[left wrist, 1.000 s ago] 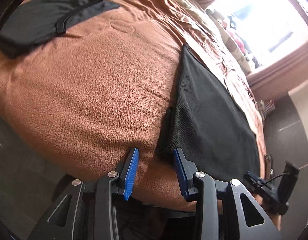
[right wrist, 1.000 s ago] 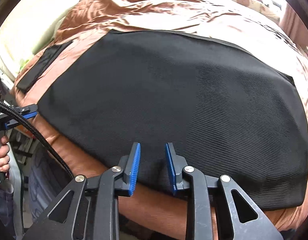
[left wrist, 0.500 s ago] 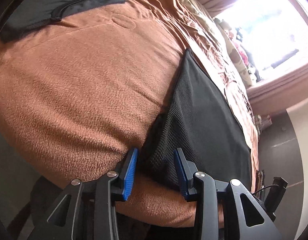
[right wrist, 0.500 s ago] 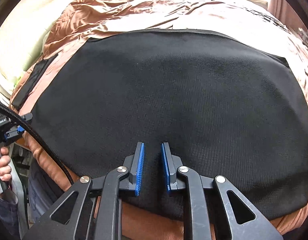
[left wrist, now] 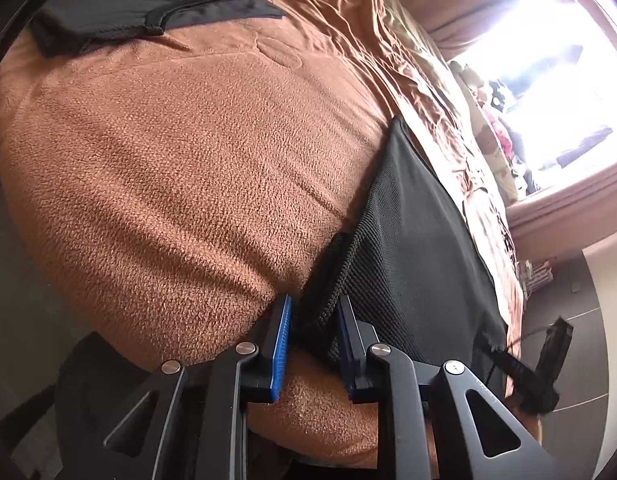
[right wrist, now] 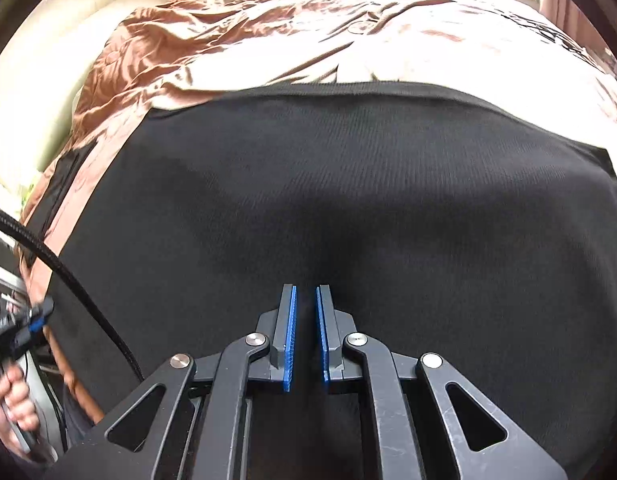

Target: Fold small clothes

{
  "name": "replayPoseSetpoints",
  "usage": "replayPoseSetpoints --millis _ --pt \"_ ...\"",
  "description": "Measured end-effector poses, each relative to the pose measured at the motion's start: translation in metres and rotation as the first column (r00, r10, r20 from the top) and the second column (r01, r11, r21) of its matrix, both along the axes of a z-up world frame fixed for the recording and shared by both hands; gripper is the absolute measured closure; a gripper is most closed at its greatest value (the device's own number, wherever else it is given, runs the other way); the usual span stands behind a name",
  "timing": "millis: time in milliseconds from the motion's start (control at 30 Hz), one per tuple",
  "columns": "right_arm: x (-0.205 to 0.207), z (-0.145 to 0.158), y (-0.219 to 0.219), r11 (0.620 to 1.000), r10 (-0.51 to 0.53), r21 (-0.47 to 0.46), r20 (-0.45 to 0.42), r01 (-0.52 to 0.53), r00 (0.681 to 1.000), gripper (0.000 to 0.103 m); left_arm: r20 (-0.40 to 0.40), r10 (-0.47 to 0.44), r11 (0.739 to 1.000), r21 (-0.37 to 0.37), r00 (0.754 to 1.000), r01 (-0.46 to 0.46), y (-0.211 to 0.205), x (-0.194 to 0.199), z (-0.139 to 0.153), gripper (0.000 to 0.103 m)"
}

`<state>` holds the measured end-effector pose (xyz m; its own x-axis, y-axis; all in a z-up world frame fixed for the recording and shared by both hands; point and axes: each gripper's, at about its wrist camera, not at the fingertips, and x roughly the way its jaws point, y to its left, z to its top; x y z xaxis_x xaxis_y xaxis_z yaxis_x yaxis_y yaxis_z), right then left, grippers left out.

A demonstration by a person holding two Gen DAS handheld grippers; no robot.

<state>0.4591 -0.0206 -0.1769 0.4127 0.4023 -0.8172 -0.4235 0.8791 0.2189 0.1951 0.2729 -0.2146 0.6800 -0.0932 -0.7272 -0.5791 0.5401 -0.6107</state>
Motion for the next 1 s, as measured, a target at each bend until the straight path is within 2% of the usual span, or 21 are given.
replayPoseSetpoints --millis 167,300,567,733,833,1000 --pt "0.033 0.004 0.013 1.0 -0.015 -0.014 0.001 0.015 1.0 0.096 -0.027 -0.023 0.996 0.082 0.999 0.025 -0.009 0.005 0.004 0.08" --pt "0.063 0.005 0.018 0.999 -0.045 -0.013 -0.014 0.045 0.999 0.096 -0.045 -0.032 0.994 0.106 0.998 0.037 -0.011 0.009 0.004 0.08" --pt "0.1 -0.007 0.031 0.996 -0.082 -0.02 -0.04 0.082 0.996 0.096 -0.03 -0.022 0.999 0.043 0.999 0.024 -0.004 0.008 0.002 0.08" --pt "0.116 0.002 0.043 0.994 -0.097 -0.059 -0.041 0.094 0.995 0.096 -0.031 -0.02 1.0 0.016 0.999 0.021 -0.001 0.006 0.001 0.08" --pt "0.11 0.01 0.051 0.997 -0.067 -0.052 -0.049 0.064 0.997 0.096 -0.027 -0.01 1.0 -0.002 1.0 0.01 0.001 0.004 0.0 0.085" --pt "0.071 0.016 0.059 0.997 -0.001 -0.072 -0.026 0.0 1.0 0.096 0.018 -0.001 0.997 -0.077 1.0 0.003 0.006 -0.003 0.0 0.093"
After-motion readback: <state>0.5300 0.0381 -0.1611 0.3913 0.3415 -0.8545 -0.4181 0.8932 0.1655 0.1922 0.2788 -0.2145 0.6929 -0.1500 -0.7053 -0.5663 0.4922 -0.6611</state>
